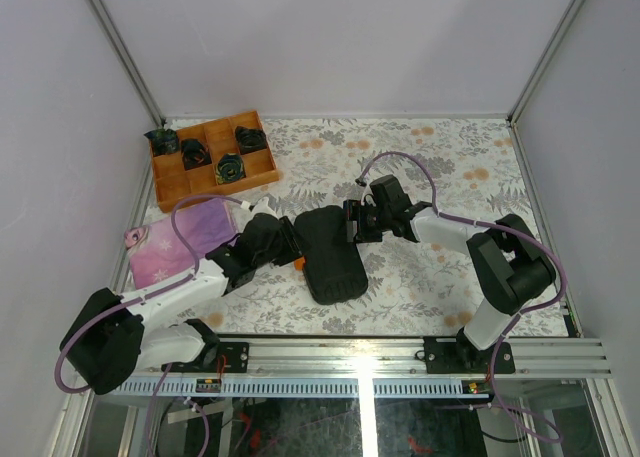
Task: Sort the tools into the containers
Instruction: Close the storage box at the center of the board.
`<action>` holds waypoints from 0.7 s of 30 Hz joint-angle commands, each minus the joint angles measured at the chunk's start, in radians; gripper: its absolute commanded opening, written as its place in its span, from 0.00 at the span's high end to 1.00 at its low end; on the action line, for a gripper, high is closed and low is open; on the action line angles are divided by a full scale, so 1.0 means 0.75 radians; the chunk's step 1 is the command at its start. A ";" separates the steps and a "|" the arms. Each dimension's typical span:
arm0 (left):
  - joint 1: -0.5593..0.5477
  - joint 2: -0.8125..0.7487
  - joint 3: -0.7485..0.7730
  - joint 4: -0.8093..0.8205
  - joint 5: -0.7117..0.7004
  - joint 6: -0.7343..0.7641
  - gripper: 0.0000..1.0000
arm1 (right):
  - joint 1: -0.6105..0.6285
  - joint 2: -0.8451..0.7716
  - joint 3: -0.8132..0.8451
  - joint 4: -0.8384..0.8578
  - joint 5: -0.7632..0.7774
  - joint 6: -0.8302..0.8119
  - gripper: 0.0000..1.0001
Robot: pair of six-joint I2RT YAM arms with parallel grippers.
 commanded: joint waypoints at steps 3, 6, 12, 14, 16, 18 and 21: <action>-0.004 -0.032 0.006 0.017 -0.052 0.015 0.59 | 0.044 0.102 -0.060 -0.245 0.136 -0.101 0.60; -0.002 -0.046 0.005 -0.029 -0.083 0.022 0.48 | 0.044 0.104 -0.062 -0.243 0.138 -0.100 0.60; 0.004 -0.004 -0.006 -0.021 -0.055 0.015 0.40 | 0.044 0.106 -0.066 -0.237 0.136 -0.099 0.60; 0.007 0.029 0.007 -0.018 -0.037 0.014 0.37 | 0.045 0.107 -0.067 -0.238 0.134 -0.099 0.60; 0.007 0.067 0.021 -0.021 -0.025 0.014 0.36 | 0.045 0.107 -0.066 -0.237 0.134 -0.100 0.60; 0.006 0.093 0.032 -0.029 -0.019 0.014 0.34 | 0.044 0.107 -0.066 -0.236 0.134 -0.100 0.60; 0.010 0.123 0.041 -0.039 -0.018 0.014 0.31 | 0.045 0.110 -0.068 -0.233 0.134 -0.101 0.60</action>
